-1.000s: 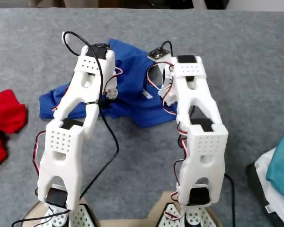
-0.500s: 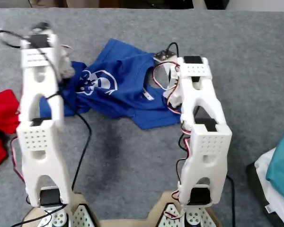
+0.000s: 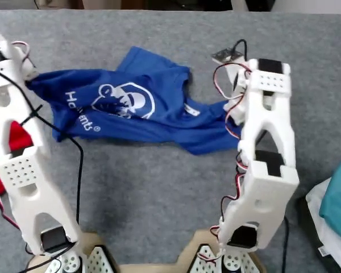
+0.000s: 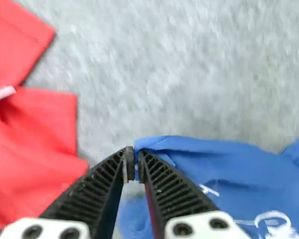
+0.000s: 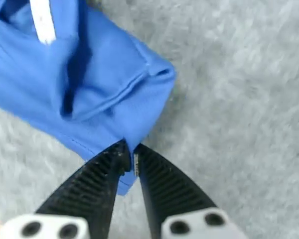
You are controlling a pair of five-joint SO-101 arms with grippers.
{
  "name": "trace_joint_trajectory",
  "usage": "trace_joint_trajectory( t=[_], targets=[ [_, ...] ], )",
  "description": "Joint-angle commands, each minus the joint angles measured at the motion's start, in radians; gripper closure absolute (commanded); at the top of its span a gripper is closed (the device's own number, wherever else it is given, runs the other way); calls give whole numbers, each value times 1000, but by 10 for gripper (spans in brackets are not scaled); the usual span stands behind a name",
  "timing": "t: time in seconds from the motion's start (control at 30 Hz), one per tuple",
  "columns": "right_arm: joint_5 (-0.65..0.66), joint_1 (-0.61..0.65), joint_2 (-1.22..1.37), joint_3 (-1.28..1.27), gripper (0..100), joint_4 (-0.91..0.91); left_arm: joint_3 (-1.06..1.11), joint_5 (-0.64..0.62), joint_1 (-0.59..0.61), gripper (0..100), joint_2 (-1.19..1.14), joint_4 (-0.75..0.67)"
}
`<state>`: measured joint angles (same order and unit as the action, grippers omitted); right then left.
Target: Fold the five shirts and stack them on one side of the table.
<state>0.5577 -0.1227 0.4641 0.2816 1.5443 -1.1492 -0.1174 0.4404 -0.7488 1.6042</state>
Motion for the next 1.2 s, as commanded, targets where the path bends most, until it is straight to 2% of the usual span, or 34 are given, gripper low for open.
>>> trace_joint_trajectory(
  t=[0.0,0.17,0.33,0.4,0.47,0.53,0.6,0.67,0.7,0.83,1.03,1.17],
  targets=[
    [69,-68,-81,-27,994,35,-48,74,43,979,8,-107],
    [130,-163,-85,-113,994,35,-55,158,51,968,-39,-203],
    [160,-203,-105,-105,984,32,-57,166,28,784,-79,-178],
    [157,-189,-142,-94,924,35,-58,150,26,737,-79,-153],
    [161,-162,-197,-94,816,32,-64,150,31,734,-59,-133],
    [163,-130,-262,-94,718,32,-106,160,34,734,-24,-78],
    [158,-91,-328,-94,661,32,-161,175,28,735,13,6],
    [150,-42,-381,-94,664,37,-212,219,-14,736,47,144],
    [133,-13,-403,-94,674,37,-207,250,-44,736,54,169],
    [83,108,-421,-76,723,34,5,298,-92,736,185,163],
    [0,260,-283,128,732,38,637,382,-198,767,469,147],
    [-26,312,-101,325,732,38,1005,370,-255,782,639,-14]
  ],
)
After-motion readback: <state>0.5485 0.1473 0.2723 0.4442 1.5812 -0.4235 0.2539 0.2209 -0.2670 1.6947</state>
